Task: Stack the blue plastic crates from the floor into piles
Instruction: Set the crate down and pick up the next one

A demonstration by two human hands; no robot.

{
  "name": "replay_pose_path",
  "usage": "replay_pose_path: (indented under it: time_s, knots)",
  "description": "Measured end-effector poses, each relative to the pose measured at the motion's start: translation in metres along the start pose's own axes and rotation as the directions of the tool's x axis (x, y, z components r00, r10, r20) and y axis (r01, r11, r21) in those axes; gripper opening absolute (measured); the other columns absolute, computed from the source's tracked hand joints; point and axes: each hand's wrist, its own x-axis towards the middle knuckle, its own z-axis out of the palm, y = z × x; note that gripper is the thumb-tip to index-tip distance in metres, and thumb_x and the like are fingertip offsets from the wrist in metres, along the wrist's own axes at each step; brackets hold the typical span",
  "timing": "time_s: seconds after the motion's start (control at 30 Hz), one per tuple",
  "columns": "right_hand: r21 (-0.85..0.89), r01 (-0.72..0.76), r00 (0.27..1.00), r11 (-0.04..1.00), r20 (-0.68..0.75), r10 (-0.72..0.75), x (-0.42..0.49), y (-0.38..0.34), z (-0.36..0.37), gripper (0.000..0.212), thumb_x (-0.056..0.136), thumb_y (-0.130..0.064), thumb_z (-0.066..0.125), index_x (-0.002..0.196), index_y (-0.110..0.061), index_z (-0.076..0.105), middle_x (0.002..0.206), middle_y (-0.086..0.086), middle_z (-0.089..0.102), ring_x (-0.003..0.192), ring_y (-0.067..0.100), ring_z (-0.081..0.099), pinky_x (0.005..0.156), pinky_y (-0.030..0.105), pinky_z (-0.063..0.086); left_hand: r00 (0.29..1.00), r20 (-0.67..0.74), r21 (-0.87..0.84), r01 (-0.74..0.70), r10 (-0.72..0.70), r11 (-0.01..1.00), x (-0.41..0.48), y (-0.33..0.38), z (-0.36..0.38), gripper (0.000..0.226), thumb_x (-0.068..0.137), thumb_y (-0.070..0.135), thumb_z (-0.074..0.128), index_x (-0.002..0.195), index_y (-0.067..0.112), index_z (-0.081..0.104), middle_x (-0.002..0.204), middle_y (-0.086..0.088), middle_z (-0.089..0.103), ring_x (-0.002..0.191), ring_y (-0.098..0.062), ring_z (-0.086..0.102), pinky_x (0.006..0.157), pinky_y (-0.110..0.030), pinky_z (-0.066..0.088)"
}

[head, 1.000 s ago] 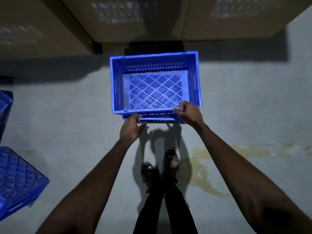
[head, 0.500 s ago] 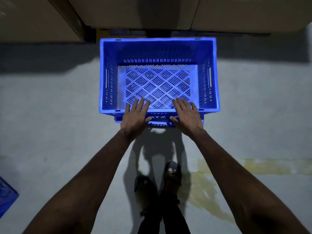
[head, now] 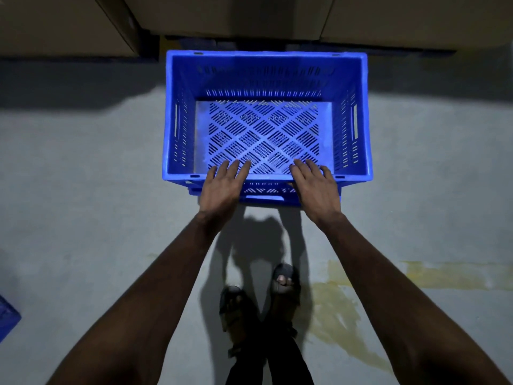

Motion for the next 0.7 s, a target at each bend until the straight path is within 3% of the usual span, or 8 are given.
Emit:
replay_pose_path:
  time_s: [0.1, 0.17, 0.23, 0.33, 0.47, 0.6, 0.7]
  knots:
    - [0.005, 0.005, 1.0, 1.0, 0.01, -0.005, -0.022, -0.003, 0.002, 0.049, 0.089, -0.007, 0.069, 0.132, -0.013, 0.049, 0.151, 0.006, 0.049, 0.138, 0.034, 0.046, 0.107, 0.051, 0.04, 1.0, -0.02, 0.004, -0.008, 0.008, 1.0, -0.016, 0.007, 0.006, 0.066, 0.091, 0.004, 0.025, 0.154, 0.014, 0.041, 0.147, -0.017, 0.055, 0.136, -0.041, 0.05, 0.108, -0.054, 0.041]
    - [0.033, -0.002, 1.0, 0.999, 0.023, 0.001, -0.039, -0.007, 0.005, 0.057, 0.084, -0.007, 0.072, 0.135, -0.015, 0.048, 0.152, 0.004, 0.048, 0.139, 0.034, 0.046, 0.107, 0.05, 0.04, 1.0, 0.009, 0.003, 0.015, -0.015, 1.0, -0.027, 0.014, 0.008, 0.067, 0.087, 0.002, 0.036, 0.152, 0.018, 0.044, 0.147, -0.014, 0.055, 0.138, -0.038, 0.05, 0.111, -0.052, 0.039]
    - [0.067, -0.024, 1.0, 0.997, 0.002, 0.024, -0.048, -0.017, 0.008, 0.048, 0.087, -0.01, 0.067, 0.131, -0.017, 0.051, 0.152, 0.002, 0.049, 0.14, 0.033, 0.046, 0.107, 0.05, 0.039, 0.998, 0.023, 0.001, 0.056, -0.056, 0.998, -0.035, 0.014, 0.01, 0.07, 0.084, 0.0, 0.045, 0.151, 0.02, 0.046, 0.148, -0.013, 0.054, 0.14, -0.037, 0.047, 0.115, -0.053, 0.035]
    - [0.113, -0.045, 0.999, 0.993, -0.004, 0.046, -0.043, -0.028, 0.009, 0.027, 0.094, -0.012, 0.059, 0.119, -0.018, 0.054, 0.155, -0.002, 0.046, 0.144, 0.03, 0.042, 0.109, 0.051, 0.038, 0.997, 0.026, 0.024, 0.066, -0.067, 0.998, -0.036, 0.005, 0.009, 0.067, 0.086, 0.001, 0.034, 0.15, 0.018, 0.046, 0.15, -0.013, 0.053, 0.142, -0.038, 0.045, 0.116, -0.054, 0.031]
    - [0.103, -0.012, 1.0, 0.995, 0.007, 0.012, -0.038, -0.023, 0.016, 0.03, 0.092, -0.01, 0.066, 0.118, -0.018, 0.054, 0.155, -0.002, 0.046, 0.143, 0.029, 0.043, 0.108, 0.05, 0.04, 0.997, 0.004, 0.017, 0.072, -0.073, 0.997, -0.033, 0.003, 0.012, 0.066, 0.087, 0.003, 0.027, 0.149, 0.016, 0.048, 0.149, -0.016, 0.053, 0.142, -0.04, 0.044, 0.118, -0.057, 0.027]
    - [0.101, 0.016, 1.0, 0.995, 0.01, -0.017, -0.039, -0.016, 0.013, 0.023, 0.097, -0.015, 0.059, 0.119, -0.018, 0.054, 0.156, -0.001, 0.046, 0.142, 0.03, 0.045, 0.105, 0.05, 0.042, 0.997, -0.014, -0.019, 0.073, -0.073, 0.997, -0.034, 0.009, 0.015, 0.066, 0.085, -0.005, 0.045, 0.147, 0.015, 0.049, 0.149, -0.016, 0.052, 0.144, -0.04, 0.041, 0.12, -0.06, 0.021]
    - [0.104, -0.002, 1.0, 0.995, 0.013, 0.001, -0.042, -0.02, 0.009, 0.022, 0.095, -0.013, 0.062, 0.116, -0.017, 0.055, 0.154, 0.0, 0.048, 0.141, 0.029, 0.046, 0.104, 0.05, 0.043, 0.997, 0.017, -0.03, 0.081, -0.08, 0.996, -0.037, 0.009, 0.008, 0.067, 0.084, -0.004, 0.039, 0.147, 0.016, 0.049, 0.151, -0.014, 0.051, 0.145, -0.039, 0.04, 0.12, -0.059, 0.022]
